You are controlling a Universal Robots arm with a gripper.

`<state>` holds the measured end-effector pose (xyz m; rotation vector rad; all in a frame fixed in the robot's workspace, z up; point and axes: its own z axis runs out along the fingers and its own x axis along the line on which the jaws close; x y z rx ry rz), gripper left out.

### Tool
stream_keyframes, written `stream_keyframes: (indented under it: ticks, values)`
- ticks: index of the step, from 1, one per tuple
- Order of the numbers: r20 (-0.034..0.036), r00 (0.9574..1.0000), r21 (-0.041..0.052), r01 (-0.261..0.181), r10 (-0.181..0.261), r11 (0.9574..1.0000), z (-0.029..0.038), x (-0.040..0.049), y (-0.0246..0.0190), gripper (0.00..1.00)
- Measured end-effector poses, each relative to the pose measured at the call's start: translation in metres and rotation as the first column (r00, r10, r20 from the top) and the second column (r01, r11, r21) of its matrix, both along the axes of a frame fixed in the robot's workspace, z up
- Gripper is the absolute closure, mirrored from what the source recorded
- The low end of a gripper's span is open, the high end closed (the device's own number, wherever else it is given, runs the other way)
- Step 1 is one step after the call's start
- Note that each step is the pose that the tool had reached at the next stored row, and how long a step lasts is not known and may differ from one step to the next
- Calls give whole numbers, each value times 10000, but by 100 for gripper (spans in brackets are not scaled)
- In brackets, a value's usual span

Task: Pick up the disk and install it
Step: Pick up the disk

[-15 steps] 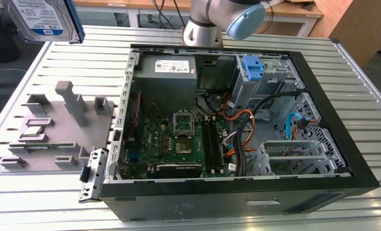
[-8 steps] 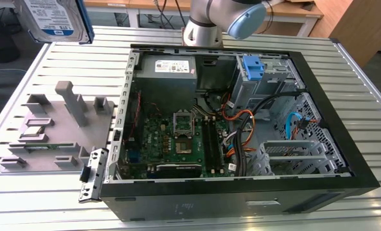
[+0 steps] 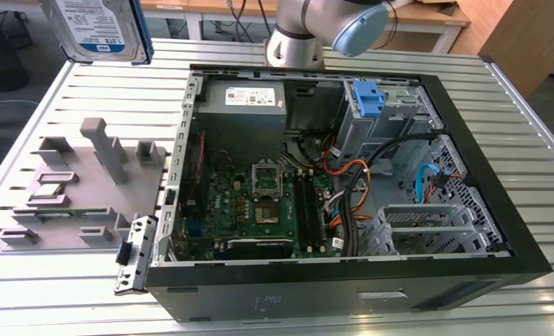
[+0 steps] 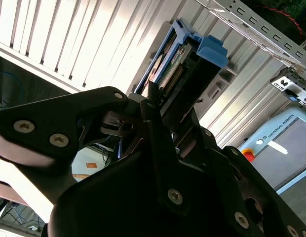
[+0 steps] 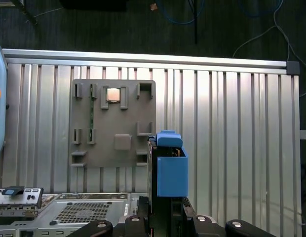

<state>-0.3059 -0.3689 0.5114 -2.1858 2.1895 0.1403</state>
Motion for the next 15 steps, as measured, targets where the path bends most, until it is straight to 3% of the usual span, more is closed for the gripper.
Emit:
stream_keyframes:
  ticks: [4, 15]
  values:
    - [0, 10000, 0, 1, -1, 10000, -1, 61, -9, 65]
    - [-1, 10000, -1, 1, -1, 10000, -28, 108, -98, 65]
